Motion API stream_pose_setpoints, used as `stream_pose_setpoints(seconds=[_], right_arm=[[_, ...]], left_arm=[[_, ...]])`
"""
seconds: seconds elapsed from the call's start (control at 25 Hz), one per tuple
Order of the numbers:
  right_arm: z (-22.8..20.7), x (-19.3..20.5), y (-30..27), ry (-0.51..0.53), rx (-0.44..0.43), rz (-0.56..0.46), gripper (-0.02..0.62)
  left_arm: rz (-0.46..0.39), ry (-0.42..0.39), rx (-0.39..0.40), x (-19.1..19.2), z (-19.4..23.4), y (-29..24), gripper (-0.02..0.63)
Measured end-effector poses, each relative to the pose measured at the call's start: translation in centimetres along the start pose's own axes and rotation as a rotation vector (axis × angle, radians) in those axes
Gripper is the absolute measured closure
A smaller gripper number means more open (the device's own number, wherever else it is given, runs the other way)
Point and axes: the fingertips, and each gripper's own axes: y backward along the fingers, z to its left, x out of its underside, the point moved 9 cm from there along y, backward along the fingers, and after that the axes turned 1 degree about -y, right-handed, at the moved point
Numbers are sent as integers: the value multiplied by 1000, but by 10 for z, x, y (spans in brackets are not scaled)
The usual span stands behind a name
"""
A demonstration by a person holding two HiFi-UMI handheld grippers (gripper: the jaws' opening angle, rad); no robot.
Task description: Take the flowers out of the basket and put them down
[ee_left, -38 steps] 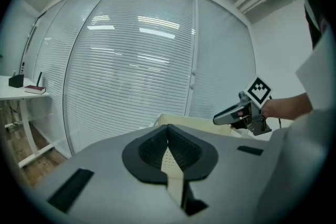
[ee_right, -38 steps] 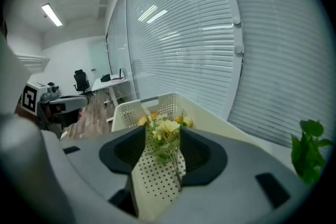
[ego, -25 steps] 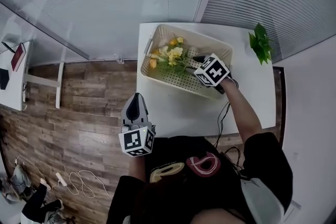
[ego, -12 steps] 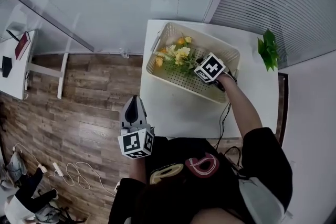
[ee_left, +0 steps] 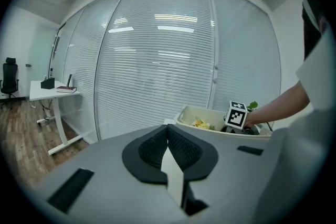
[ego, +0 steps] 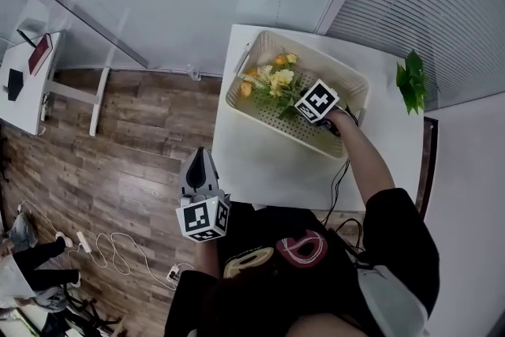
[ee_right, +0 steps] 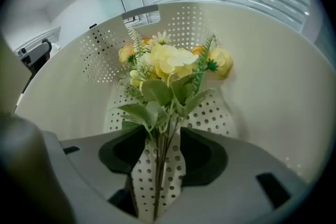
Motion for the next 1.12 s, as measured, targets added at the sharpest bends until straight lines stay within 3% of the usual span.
stream_pose_setpoints(seconds=[0.44, 1.12], right_arm=[[0, 1, -10, 20, 28, 18, 399], [9, -3, -9, 35, 123, 20, 534]], left_arm=[[3, 1, -25, 4, 7, 6, 589], [41, -7, 8, 8, 11, 2, 589]])
